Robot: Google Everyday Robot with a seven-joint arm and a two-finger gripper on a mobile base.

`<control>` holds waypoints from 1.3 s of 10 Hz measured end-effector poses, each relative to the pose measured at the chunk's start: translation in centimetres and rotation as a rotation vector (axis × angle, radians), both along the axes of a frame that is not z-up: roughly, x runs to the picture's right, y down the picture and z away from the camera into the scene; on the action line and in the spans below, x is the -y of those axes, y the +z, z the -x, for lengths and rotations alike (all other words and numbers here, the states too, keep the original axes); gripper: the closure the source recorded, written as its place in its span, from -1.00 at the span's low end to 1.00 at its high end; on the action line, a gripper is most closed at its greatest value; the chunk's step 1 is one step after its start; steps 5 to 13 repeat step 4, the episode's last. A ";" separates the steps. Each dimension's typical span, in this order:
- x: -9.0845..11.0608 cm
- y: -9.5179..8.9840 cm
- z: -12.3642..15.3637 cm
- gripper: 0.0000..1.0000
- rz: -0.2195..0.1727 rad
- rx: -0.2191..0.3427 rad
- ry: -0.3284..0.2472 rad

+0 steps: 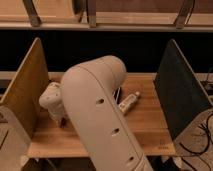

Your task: Drag the pepper across the table

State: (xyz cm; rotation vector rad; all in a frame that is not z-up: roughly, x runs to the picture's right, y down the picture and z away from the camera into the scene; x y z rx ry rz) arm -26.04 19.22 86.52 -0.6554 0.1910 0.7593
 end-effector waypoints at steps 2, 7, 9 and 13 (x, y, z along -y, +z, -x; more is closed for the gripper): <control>0.0 0.0 0.0 -0.18 0.001 0.000 0.000; -0.1 0.0 0.1 -0.54 0.002 0.001 -0.001; -0.1 0.0 0.1 -0.54 0.002 0.001 -0.001; -0.1 0.0 0.1 -0.54 0.002 0.001 -0.001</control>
